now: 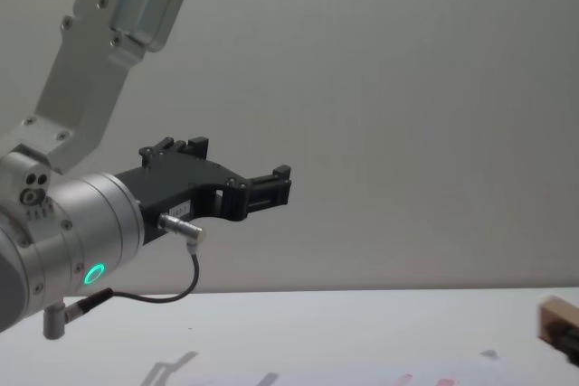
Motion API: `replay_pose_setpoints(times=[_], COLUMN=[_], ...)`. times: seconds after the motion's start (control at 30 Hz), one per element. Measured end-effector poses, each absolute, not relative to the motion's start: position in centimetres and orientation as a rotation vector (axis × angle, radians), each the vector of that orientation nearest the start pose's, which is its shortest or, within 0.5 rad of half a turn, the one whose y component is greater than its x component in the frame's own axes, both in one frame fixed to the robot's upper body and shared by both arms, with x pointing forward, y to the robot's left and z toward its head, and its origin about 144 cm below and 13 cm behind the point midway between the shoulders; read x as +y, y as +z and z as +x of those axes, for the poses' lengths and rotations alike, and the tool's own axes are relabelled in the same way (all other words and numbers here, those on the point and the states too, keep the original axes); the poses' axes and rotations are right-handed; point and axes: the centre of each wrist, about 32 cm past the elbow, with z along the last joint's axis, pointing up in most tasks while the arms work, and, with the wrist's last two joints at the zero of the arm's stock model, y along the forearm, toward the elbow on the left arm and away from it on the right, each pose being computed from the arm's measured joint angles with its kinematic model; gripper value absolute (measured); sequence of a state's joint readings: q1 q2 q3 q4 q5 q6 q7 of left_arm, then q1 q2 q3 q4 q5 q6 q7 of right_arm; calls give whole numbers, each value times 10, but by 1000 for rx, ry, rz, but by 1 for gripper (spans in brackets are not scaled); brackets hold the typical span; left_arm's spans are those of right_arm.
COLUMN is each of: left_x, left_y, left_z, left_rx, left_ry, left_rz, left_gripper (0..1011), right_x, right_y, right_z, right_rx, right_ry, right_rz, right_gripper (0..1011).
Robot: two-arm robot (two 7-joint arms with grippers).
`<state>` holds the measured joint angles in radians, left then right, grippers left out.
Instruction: Use the one hand to pick up the stamp and affix it onto the A4 paper.
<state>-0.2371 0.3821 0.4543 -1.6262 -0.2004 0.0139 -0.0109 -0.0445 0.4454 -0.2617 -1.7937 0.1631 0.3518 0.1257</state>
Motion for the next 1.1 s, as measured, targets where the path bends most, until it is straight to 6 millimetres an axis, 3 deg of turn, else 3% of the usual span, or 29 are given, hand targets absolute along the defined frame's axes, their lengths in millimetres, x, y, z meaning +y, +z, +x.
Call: replay_pose_setpoints(times=[0.53, 1.1], left_x=[198, 198], left_y=[1204, 1204], left_z=[492, 492], left_rx=[-268, -268], left_ry=[1124, 1124], left_rz=[61, 61], left_gripper=[1001, 1001], right_x=[-277, -284], right_y=[1172, 1164], right_z=[415, 438], right_rx=[139, 195], right_ry=[-1326, -1255], right_rz=[-425, -445], right_gripper=[218, 218])
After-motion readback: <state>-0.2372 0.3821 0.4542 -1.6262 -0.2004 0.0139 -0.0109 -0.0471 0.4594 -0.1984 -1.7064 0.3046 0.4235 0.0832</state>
